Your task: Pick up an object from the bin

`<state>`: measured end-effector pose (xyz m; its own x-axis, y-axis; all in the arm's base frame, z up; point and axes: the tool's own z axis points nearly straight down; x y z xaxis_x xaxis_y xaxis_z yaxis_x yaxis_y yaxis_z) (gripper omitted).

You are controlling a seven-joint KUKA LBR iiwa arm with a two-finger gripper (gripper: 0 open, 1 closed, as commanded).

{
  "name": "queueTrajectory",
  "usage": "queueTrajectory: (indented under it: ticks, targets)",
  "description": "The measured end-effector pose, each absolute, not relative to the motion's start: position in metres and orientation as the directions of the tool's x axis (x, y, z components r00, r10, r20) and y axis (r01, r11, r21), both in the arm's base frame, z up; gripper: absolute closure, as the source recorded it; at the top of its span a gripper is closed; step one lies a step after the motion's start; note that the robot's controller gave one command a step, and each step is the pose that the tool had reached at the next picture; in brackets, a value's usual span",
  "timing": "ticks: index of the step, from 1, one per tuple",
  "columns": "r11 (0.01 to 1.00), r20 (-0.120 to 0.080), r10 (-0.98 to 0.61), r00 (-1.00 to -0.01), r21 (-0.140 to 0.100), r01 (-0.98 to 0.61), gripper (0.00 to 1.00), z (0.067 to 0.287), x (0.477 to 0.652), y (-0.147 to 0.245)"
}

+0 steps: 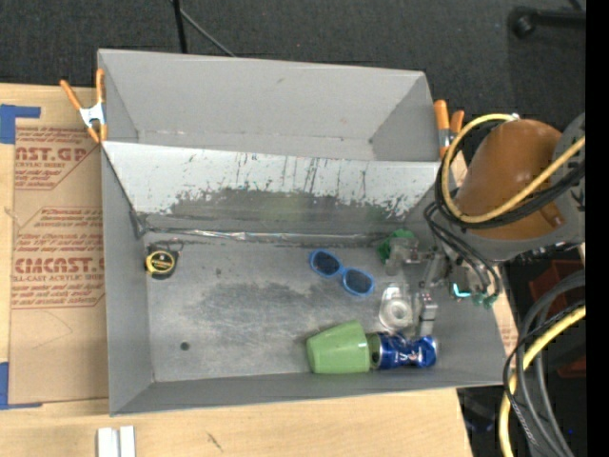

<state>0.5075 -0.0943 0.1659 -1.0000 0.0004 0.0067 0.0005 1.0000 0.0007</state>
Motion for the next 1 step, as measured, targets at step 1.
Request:
queueTrajectory:
  ticks: [1]
  targets:
    - [0.993, -0.009, 0.115, -0.993, 0.002, 0.115, 0.0, 0.0772, 0.5079, -0.0898]
